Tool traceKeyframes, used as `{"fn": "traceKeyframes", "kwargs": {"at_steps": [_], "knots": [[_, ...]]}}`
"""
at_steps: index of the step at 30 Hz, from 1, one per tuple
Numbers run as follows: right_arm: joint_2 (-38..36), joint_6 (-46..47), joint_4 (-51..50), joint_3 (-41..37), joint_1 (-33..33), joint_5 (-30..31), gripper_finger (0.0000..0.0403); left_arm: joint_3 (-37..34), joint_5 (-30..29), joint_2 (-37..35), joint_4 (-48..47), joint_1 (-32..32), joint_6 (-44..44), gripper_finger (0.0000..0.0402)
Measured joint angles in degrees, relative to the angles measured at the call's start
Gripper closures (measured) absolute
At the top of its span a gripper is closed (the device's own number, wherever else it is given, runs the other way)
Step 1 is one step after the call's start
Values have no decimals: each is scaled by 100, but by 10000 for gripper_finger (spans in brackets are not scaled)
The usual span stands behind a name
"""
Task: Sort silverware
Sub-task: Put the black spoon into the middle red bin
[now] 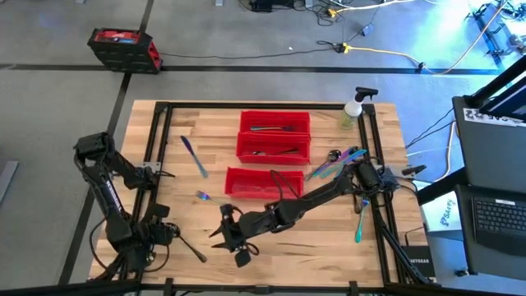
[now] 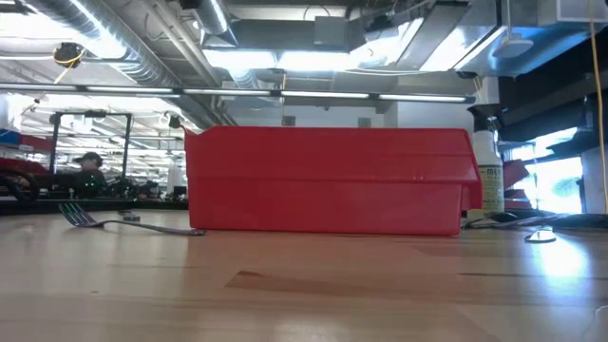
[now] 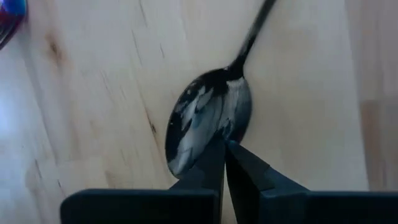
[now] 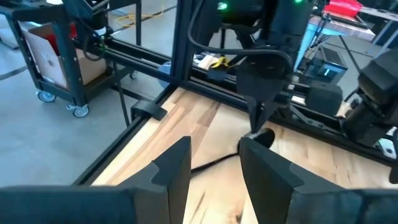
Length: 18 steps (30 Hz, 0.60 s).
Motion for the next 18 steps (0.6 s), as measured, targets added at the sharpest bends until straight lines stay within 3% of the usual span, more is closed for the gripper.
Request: {"fn": "traceKeyframes", "kwargs": {"at_steps": [12,18], "knots": [[2,216,-40,0,-4,220,281,0,-357,272,625,0,83,401],[2,216,-41,-2,-46,260,281,4,-523,269,511,2,93,401]]}}
